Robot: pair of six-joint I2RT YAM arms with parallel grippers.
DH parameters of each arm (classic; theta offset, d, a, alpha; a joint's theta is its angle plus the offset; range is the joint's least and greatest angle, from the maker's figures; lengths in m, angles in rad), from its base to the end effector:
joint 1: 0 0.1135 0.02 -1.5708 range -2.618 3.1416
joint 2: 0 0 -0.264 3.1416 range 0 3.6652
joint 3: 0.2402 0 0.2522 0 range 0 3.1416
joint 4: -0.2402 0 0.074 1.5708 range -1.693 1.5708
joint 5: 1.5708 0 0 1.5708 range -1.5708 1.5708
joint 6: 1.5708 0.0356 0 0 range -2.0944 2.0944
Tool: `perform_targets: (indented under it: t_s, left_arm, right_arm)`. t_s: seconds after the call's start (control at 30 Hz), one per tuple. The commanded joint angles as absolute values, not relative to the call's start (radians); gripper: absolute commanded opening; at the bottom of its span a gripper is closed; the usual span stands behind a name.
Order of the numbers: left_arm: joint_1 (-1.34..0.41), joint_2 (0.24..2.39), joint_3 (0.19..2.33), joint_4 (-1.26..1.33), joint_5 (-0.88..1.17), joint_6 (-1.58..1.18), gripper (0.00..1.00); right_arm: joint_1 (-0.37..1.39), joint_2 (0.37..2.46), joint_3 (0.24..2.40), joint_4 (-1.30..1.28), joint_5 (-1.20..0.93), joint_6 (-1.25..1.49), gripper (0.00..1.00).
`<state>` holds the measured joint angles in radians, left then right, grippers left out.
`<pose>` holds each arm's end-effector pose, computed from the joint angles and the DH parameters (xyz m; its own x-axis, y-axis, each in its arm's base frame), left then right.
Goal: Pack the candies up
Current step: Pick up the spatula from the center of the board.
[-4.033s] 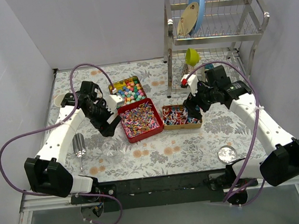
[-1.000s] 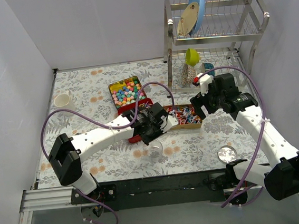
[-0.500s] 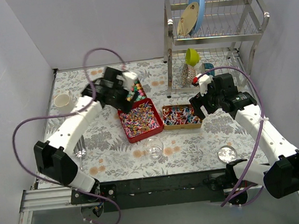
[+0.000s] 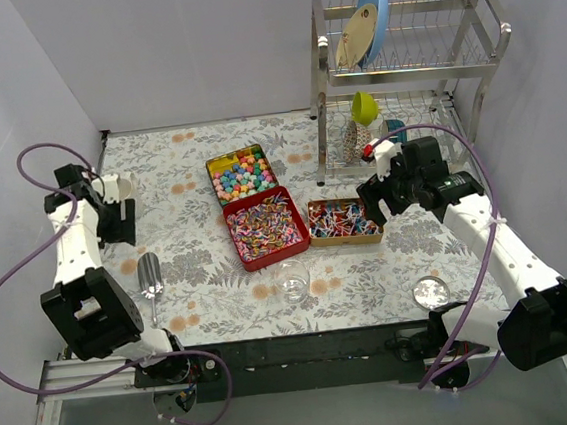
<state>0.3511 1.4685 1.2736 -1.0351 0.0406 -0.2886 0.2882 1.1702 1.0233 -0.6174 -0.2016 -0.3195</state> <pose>0.2649 0.0955 0.2843 -0.7542 -0.5791 -0.3095 -0.5691 0.8116 -0.1318 0.2345 0.0770 0.3047 -0.4989 -0.4689 -0.7289 -0.6043 0.7910 -0.0952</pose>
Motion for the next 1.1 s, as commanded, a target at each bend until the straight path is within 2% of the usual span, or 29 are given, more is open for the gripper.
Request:
perform_targets:
  t_s: [0.0,0.3,0.6,0.7,0.73,0.83,0.97,1.07]
  left_arm:
    - [0.442,1.483,1.247,-1.048,0.1,-0.154,0.7]
    - [0.485,1.558,1.143,-1.069,0.296,-0.074,0.61]
    - [0.485,1.58,1.054,-1.014,0.298,-0.104,0.47]
    - [0.485,1.589,1.042,-1.003,0.296,-0.098,0.38]
    - [0.485,1.592,1.039,-1.002,0.295,-0.098,0.31]
    - [0.486,1.6,1.034,-0.991,0.295,-0.107,0.16]
    - [0.485,1.591,1.02,-0.965,0.293,-0.136,0.02]
    - [0.486,1.572,1.014,-0.954,0.302,-0.162,0.0]
  right_arm:
    - [0.284,1.177,1.06,-0.589,-0.242,-0.311,0.94]
    - [0.285,1.17,1.037,-0.612,-0.255,-0.333,0.94]
    - [0.284,1.166,1.017,-0.603,-0.255,-0.337,0.94]
    - [0.285,1.161,1.009,-0.601,-0.253,-0.333,0.94]
    - [0.284,1.158,1.008,-0.601,-0.255,-0.331,0.94]
    - [0.285,1.157,1.009,-0.604,-0.256,-0.328,0.94]
    - [0.285,1.158,1.017,-0.607,-0.255,-0.327,0.94]
    - [0.285,1.164,1.031,-0.612,-0.258,-0.322,0.95]
